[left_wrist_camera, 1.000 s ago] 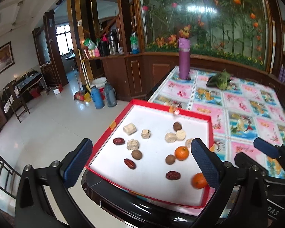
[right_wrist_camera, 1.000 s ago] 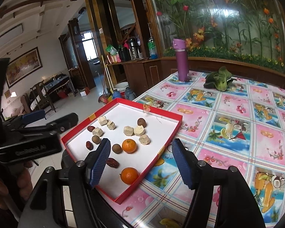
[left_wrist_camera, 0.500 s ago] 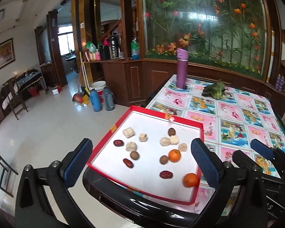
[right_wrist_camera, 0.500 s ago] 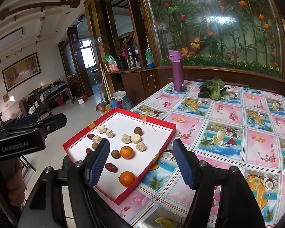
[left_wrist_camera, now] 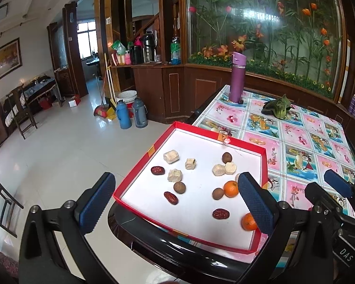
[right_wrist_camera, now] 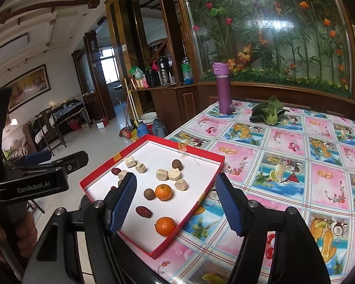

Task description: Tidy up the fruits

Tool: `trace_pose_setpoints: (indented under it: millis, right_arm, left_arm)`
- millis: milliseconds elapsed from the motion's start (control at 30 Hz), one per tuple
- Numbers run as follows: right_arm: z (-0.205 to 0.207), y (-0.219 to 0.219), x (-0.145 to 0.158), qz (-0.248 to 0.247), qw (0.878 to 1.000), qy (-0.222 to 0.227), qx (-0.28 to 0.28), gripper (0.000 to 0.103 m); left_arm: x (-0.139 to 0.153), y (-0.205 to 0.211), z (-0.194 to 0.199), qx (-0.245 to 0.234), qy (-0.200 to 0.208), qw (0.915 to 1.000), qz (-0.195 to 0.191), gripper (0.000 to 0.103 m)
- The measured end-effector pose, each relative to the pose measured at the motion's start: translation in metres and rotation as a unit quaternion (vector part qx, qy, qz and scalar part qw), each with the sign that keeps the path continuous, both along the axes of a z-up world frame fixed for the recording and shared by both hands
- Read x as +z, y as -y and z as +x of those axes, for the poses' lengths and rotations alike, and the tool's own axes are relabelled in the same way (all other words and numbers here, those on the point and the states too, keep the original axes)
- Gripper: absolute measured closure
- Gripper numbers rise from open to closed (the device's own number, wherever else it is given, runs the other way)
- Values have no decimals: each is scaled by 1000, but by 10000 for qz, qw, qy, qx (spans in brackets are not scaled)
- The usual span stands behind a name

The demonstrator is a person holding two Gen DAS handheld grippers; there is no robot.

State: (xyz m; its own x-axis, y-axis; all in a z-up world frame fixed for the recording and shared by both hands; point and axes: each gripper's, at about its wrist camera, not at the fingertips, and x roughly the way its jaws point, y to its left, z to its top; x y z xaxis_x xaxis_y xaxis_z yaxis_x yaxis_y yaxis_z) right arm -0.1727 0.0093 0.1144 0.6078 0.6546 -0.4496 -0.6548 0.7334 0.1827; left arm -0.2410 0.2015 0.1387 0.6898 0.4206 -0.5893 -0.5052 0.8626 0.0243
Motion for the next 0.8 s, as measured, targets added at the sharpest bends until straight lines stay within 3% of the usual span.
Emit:
trace_pose_setpoints:
  millis: [400, 800]
  right_arm:
    - [-1, -24, 0, -69, 9997, -228, 115, 22]
    - [-4, -27, 1, -73, 9998, -132, 85, 20]
  left_arm:
    - [1, -18, -8, 196, 121, 9997, 47, 0]
    - [4, -21, -11, 227, 235, 9994, 139, 0]
